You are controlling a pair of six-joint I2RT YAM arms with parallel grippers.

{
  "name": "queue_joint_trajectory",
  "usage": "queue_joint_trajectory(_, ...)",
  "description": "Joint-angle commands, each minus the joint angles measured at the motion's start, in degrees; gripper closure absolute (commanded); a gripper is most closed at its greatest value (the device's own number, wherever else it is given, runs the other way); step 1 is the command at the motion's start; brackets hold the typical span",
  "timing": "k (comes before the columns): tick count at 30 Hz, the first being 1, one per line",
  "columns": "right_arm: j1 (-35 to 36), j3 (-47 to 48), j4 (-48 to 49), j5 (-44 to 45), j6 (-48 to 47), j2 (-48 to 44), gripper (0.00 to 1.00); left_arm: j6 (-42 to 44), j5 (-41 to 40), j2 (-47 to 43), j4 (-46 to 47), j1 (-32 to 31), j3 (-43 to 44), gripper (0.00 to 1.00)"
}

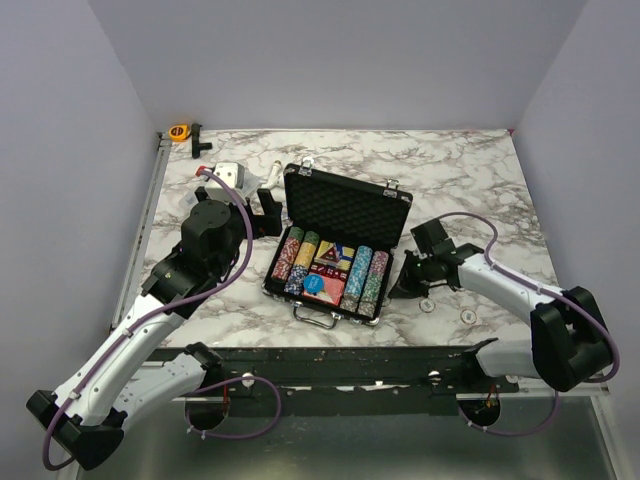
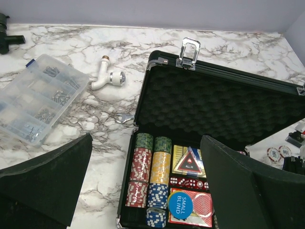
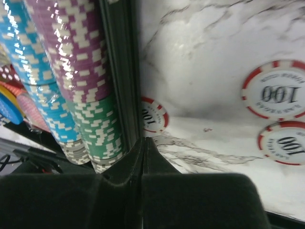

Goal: Pack up texas hold em set

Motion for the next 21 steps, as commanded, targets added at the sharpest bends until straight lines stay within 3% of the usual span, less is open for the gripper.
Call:
queue_joint_trajectory(1,1.88,-1.16,4.38,-2.96,2.19,0.74,0.99,-0.54,1.32,0.11,-0.21,0.34,1.53,0.06)
queue_joint_trajectory(21,3.52,-0.88,2.02,6.11,2.01,7.02,0.99,-0.27,1.35,0.03,-0.43,0.36,1.67,0.05)
